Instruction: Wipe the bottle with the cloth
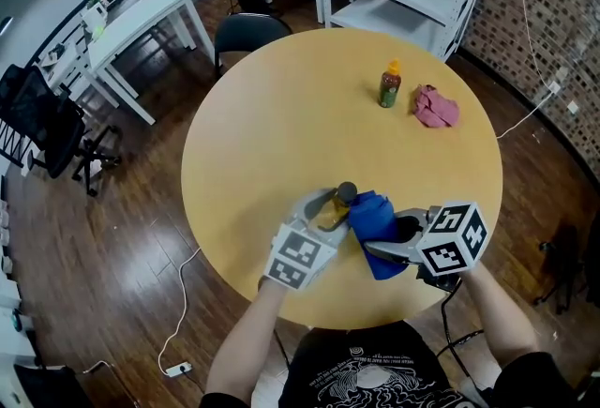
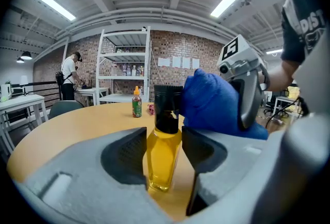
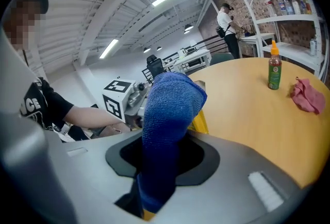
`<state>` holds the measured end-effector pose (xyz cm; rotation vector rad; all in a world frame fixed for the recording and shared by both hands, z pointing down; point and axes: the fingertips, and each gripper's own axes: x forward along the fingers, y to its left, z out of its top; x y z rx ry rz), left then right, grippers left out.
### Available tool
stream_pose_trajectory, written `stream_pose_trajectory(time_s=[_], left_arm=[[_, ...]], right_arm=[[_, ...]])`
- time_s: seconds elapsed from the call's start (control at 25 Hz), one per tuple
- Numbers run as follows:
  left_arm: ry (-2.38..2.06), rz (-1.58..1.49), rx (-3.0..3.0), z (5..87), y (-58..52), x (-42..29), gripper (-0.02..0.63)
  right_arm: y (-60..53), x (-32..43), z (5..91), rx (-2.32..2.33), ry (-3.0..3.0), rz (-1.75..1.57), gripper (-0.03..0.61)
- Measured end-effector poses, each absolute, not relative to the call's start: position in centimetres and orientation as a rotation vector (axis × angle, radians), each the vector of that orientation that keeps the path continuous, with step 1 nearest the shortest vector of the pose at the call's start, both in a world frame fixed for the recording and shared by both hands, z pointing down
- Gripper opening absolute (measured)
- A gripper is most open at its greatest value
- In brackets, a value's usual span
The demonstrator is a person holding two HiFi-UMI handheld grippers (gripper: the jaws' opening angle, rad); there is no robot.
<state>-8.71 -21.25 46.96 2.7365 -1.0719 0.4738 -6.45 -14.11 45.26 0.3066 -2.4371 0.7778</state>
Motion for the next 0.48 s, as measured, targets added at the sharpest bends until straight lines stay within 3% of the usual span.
stream_pose_trajectory(time_s=[0.48], left_arm=[[-1.055, 0.485, 2.745, 46.9, -21.2, -8.5, 0.219]], right_arm=[[-17.0, -12.9, 36.8, 0.292, -2.598, 0.428, 0.135]])
